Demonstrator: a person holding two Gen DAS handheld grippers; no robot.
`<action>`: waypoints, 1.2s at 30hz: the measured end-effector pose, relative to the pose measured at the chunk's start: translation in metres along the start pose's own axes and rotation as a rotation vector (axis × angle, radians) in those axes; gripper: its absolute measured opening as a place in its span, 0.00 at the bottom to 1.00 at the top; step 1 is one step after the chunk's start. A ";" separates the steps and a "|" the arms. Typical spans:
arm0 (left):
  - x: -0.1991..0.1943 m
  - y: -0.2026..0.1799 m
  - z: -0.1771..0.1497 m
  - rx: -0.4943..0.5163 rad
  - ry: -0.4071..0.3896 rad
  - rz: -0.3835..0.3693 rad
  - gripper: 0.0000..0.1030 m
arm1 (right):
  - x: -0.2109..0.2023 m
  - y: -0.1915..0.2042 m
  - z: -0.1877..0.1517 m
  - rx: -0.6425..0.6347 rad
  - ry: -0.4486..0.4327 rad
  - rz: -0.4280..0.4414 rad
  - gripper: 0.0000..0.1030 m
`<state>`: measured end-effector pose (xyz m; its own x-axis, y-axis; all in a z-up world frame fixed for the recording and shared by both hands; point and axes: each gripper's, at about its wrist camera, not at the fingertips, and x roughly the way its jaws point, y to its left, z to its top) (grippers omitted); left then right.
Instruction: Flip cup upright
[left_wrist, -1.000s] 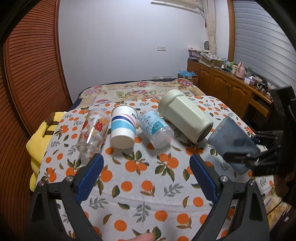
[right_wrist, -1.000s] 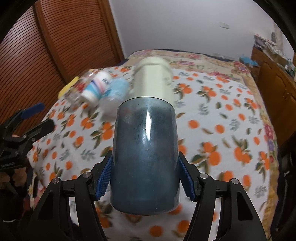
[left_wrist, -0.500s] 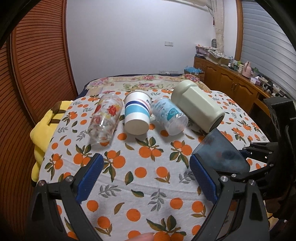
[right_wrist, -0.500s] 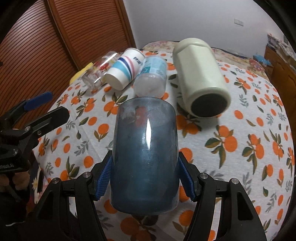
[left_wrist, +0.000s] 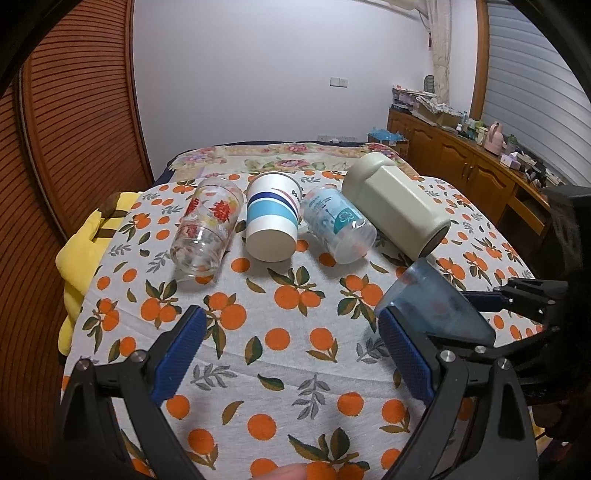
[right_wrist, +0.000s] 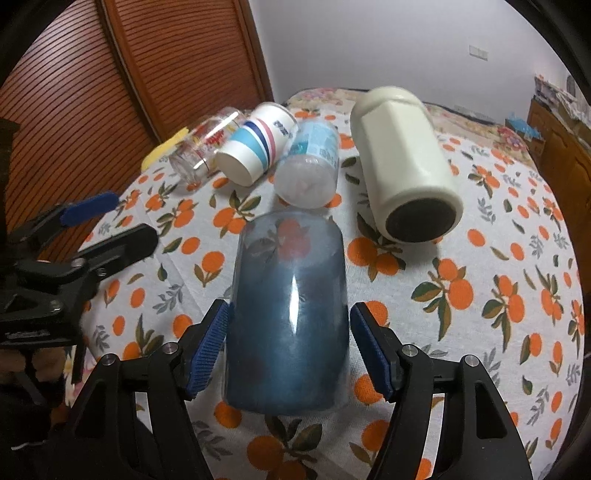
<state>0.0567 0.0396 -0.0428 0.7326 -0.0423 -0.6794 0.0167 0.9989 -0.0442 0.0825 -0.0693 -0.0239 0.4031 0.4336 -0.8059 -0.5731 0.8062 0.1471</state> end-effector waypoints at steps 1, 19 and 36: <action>0.000 -0.001 0.001 0.002 0.001 -0.002 0.92 | -0.004 -0.001 -0.001 0.001 -0.008 0.000 0.68; 0.020 -0.066 0.026 -0.002 0.112 -0.102 0.92 | -0.070 -0.068 -0.034 0.125 -0.167 -0.074 0.69; 0.057 -0.080 0.024 -0.094 0.290 -0.131 0.92 | -0.073 -0.086 -0.047 0.168 -0.202 -0.030 0.69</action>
<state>0.1132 -0.0421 -0.0606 0.5042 -0.1882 -0.8428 0.0256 0.9788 -0.2033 0.0685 -0.1893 -0.0046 0.5622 0.4667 -0.6827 -0.4387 0.8681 0.2321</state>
